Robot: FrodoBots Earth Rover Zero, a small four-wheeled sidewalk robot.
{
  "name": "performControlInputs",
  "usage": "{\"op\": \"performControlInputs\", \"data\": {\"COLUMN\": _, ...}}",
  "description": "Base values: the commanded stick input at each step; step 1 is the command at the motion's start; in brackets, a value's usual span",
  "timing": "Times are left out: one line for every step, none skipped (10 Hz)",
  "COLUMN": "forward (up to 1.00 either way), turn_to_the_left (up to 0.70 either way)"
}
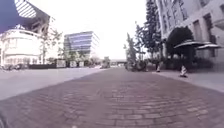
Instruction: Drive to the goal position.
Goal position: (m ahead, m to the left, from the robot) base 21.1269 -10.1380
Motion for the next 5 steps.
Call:
{"op": "performControlInputs", "data": {"forward": 0.7, "turn_to_the_left": 0.0}}
{"op": "performControlInputs", "data": {"forward": 0.7, "turn_to_the_left": 0.0}}
{"op": "performControlInputs", "data": {"forward": 0.7, "turn_to_the_left": 0.0}}
{"op": "performControlInputs", "data": {"forward": 0.68, "turn_to_the_left": 0.0}}
{"op": "performControlInputs", "data": {"forward": 0.68, "turn_to_the_left": 0.0}}
